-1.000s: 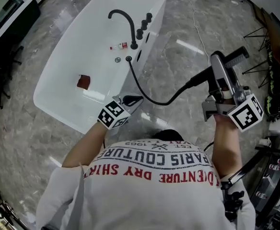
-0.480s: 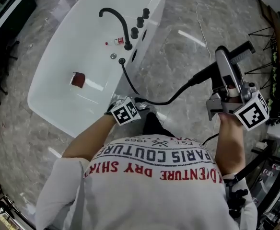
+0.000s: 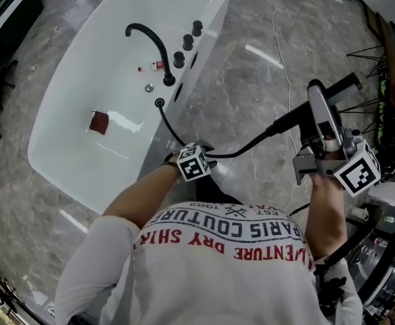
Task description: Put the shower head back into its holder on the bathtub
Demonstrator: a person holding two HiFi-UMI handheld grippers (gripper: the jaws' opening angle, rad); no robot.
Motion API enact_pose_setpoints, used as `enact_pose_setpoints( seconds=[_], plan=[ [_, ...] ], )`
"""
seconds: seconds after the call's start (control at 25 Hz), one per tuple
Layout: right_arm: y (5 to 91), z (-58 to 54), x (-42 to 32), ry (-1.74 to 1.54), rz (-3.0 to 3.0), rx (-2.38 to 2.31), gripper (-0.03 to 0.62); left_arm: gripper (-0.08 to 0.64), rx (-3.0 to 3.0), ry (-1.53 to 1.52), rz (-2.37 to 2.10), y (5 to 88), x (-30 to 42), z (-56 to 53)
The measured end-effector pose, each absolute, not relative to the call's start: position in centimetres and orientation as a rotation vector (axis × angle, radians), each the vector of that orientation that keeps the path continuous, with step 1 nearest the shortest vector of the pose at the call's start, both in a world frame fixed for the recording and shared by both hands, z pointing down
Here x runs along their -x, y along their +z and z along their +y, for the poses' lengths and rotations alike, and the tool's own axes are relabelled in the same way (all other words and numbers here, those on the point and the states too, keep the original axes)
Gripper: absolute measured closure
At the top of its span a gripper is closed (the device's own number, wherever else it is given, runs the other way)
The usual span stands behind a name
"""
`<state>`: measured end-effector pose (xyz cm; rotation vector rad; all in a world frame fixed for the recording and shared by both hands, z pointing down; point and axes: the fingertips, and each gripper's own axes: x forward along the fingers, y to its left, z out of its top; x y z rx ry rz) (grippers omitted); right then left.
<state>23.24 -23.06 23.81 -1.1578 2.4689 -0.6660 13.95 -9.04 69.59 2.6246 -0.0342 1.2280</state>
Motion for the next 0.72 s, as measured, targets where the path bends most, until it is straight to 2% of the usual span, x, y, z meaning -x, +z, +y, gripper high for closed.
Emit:
enact_pose_setpoints(
  seconds=[0.44, 0.48, 0.52, 0.72],
  plan=[
    [23.5, -23.9, -25.2, -0.729, 2.406, 1.106, 0.476, 0.365, -2.545, 1.381, 0.09, 75.5, -16.2, -8.3],
    [23.4, -23.8, -25.3, -0.735, 2.397, 1.1, 0.476, 0.398, -2.54, 1.371, 0.068, 75.7, -16.2, -8.6],
    [23.3, -23.8, -25.5, -0.74, 2.39, 1.096, 0.476, 0.461, -2.533, 1.356, 0.034, 75.9, -16.2, -8.8],
    [23.1, -23.4, -26.1, -0.729, 2.391, 1.097, 0.476, 0.488, -2.525, 1.297, -0.034, 76.0, -16.6, -8.8]
  ],
)
